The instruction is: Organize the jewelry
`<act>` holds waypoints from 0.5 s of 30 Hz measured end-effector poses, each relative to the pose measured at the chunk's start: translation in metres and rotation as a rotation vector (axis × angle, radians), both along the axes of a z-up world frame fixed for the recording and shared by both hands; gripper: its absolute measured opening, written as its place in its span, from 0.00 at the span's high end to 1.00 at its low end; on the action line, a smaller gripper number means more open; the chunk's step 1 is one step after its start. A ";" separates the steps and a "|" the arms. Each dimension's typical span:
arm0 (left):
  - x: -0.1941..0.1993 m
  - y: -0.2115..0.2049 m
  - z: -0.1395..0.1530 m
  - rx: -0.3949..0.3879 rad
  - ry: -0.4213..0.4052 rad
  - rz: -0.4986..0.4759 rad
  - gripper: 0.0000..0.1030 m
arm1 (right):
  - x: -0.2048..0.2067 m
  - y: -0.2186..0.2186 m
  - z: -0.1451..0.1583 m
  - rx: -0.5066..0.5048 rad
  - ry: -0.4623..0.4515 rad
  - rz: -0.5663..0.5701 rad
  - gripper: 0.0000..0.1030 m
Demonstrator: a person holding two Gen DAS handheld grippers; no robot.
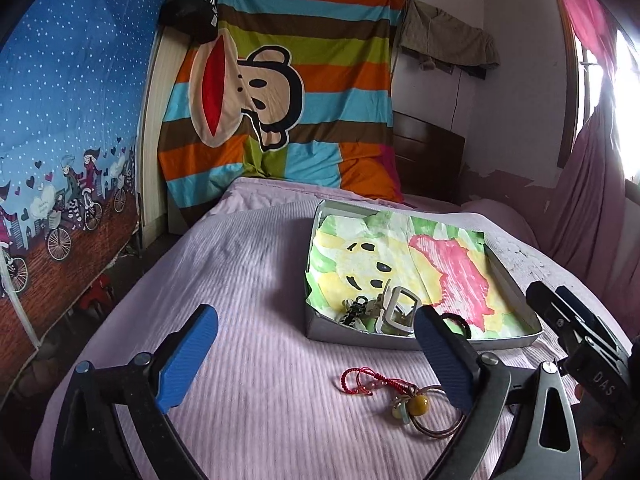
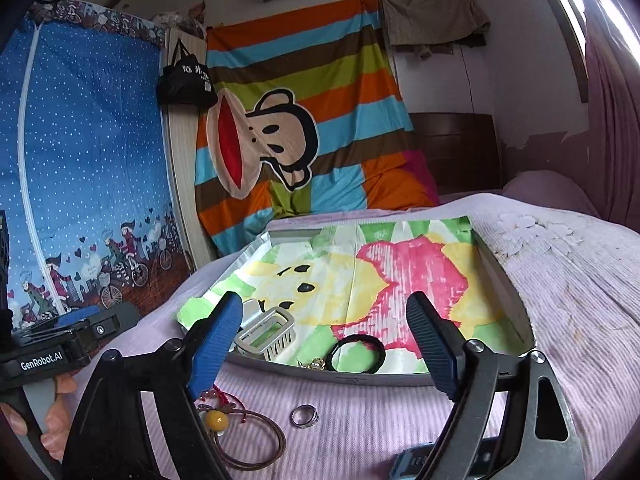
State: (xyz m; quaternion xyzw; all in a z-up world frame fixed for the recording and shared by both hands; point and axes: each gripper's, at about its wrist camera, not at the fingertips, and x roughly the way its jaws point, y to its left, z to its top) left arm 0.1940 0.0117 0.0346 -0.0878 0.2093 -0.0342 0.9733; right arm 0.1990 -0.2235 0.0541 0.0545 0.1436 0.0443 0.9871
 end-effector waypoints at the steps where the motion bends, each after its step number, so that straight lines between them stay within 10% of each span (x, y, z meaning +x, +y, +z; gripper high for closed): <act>1: -0.006 -0.001 0.001 0.005 -0.017 0.004 0.00 | -0.006 -0.001 0.003 -0.003 -0.015 -0.003 0.16; 15: -0.062 -0.021 0.006 0.049 -0.113 -0.011 0.00 | -0.091 -0.027 0.019 -0.024 -0.119 -0.032 0.01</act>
